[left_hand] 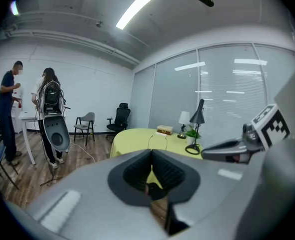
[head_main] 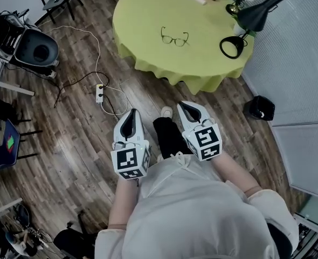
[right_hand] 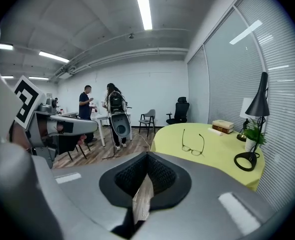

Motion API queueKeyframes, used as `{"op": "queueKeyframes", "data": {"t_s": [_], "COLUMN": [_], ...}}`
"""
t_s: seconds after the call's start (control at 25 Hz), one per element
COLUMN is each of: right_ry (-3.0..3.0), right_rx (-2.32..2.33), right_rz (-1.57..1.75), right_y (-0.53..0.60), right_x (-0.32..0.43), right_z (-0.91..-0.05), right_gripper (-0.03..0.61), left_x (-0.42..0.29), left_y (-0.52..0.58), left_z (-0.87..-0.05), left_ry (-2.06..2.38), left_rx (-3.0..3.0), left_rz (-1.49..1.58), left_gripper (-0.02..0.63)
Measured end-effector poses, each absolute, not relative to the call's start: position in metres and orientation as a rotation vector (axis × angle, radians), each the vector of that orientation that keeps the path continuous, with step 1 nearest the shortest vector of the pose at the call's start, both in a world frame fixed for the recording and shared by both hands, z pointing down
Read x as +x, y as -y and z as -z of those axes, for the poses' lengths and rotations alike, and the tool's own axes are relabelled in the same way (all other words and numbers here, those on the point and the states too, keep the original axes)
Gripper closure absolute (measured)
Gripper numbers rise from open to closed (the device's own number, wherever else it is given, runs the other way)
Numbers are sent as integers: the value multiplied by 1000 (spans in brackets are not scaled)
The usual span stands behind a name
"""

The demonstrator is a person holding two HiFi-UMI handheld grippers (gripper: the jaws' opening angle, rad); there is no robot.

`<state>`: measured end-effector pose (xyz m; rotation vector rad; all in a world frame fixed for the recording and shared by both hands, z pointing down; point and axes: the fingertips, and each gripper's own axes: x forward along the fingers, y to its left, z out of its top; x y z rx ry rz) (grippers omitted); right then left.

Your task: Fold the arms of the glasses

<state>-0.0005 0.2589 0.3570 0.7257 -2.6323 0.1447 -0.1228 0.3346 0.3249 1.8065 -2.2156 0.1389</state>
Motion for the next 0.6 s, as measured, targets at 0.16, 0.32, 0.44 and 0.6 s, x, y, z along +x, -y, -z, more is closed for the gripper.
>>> {"op": "queueKeyframes", "data": {"t_s": [0.16,0.32,0.44,0.6], "right_ry": [2649,2640,2611,2576], "right_rx": [741,783,800,813], "right_rz": [-172,-200,-215,-247], "right_y": [-184,-104,-36,44], "right_x": [-29,-44,-47,-45], "right_z": [-361,-364,-371,-381], "right_gripper": [580,580,580,580], "left_x": [-150,-176,-190,-192], "left_y": [-267,-186,-117,-33], "left_z": [-330,-333,-334,-341], "left_ry": [2213,2212,2225,2184], "left_rx": [1802,1806,1798,1842], "left_rz": [-183,-215,-212,-256], "left_gripper": [607,607,607,607]}}
